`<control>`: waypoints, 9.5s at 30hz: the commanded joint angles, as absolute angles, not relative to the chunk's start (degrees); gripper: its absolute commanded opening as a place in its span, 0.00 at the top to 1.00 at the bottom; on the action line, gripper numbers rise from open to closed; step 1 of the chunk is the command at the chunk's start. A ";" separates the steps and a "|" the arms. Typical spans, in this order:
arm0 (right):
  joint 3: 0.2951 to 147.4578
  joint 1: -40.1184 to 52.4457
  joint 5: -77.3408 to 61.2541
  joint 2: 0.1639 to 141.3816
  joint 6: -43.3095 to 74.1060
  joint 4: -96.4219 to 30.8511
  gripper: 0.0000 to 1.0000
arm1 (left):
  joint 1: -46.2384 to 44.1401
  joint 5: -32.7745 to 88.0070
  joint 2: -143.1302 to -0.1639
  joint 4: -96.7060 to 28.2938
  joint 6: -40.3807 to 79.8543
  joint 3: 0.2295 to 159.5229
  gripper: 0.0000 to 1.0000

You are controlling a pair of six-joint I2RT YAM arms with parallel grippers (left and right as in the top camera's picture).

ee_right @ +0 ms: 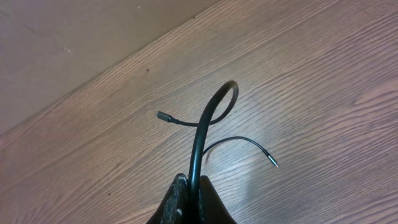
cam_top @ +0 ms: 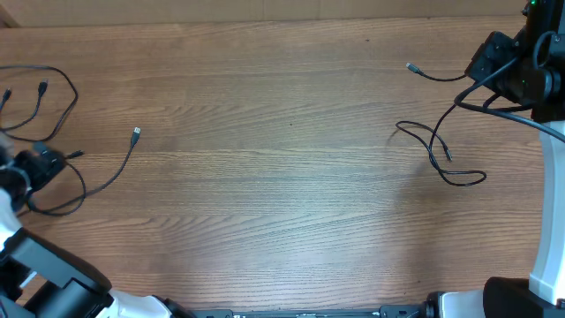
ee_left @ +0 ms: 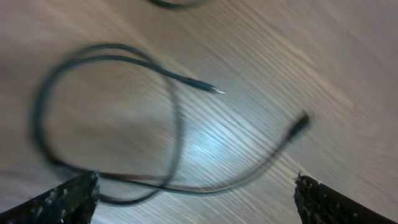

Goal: Untangle cables

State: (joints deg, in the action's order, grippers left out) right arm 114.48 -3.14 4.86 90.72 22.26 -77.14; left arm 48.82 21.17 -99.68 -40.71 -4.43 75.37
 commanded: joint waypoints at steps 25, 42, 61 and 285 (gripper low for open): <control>115.48 -3.22 4.78 90.52 22.31 -76.84 0.96 | 20.38 -6.48 -100.07 -35.97 -9.82 61.12 0.00; 115.48 -3.22 4.78 90.52 22.33 -76.86 0.96 | 24.10 -10.94 -100.09 -33.21 -4.08 61.10 0.00; 115.48 -3.25 4.75 90.52 22.33 -77.32 0.96 | 31.14 -12.01 -109.56 -29.34 -0.91 61.12 0.00; 115.55 7.64 -6.04 89.76 11.90 -89.06 0.00 | -5.65 13.10 -86.19 -73.65 -4.25 94.65 0.00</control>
State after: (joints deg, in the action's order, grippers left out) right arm 114.96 7.90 -6.63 90.06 12.16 -89.21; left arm -5.28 12.27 -85.67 -73.73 -4.60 93.58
